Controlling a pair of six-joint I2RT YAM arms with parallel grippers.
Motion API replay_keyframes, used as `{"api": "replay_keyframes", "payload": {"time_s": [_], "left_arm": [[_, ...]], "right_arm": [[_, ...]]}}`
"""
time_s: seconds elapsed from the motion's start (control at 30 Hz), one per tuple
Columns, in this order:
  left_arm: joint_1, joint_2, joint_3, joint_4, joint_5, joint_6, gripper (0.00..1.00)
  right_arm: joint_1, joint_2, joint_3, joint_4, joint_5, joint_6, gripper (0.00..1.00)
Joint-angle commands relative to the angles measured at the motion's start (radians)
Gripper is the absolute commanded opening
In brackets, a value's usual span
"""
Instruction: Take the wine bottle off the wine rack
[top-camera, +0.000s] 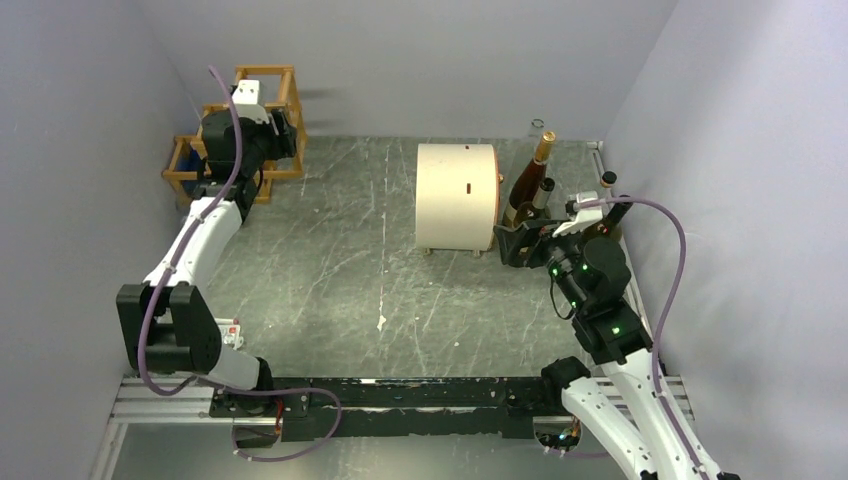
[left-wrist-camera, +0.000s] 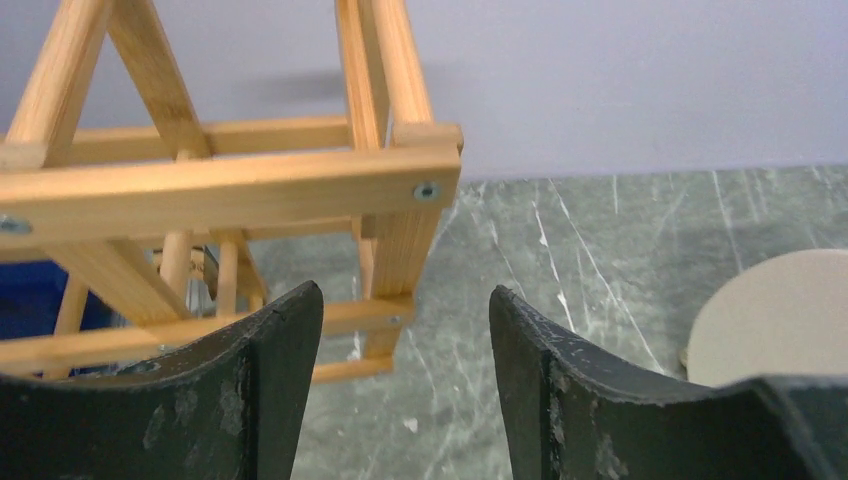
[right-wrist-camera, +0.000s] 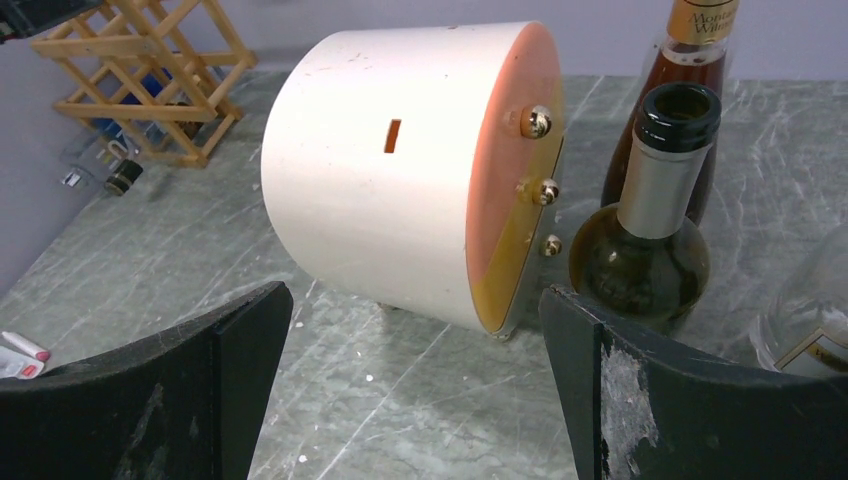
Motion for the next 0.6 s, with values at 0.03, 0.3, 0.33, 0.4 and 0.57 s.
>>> {"api": "replay_keyframes", "payload": {"time_s": [0.03,0.3,0.33,0.4,0.57], "left_arm": [[-0.039,0.085,0.006,0.197,-0.064,0.104,0.66],[-0.09,0.204,0.094,0.232,-0.114,0.178,0.51],[-0.094,0.215,0.106,0.228,-0.118,0.179,0.48],[-0.109,0.227,0.126,0.223,-0.131,0.184,0.41],[-0.171,0.251,0.181,0.233,-0.132,0.186,0.23]], "right_arm": [[-0.002,-0.037,0.019,-0.034,0.003,-0.013,1.0],[-0.002,-0.068,0.026,-0.055,0.015,-0.017,1.0],[-0.002,-0.07,0.026,-0.057,0.017,-0.017,1.0],[-0.002,-0.071,0.027,-0.061,0.02,-0.017,1.0],[-0.002,-0.071,0.021,-0.056,0.019,-0.016,1.0]]}}
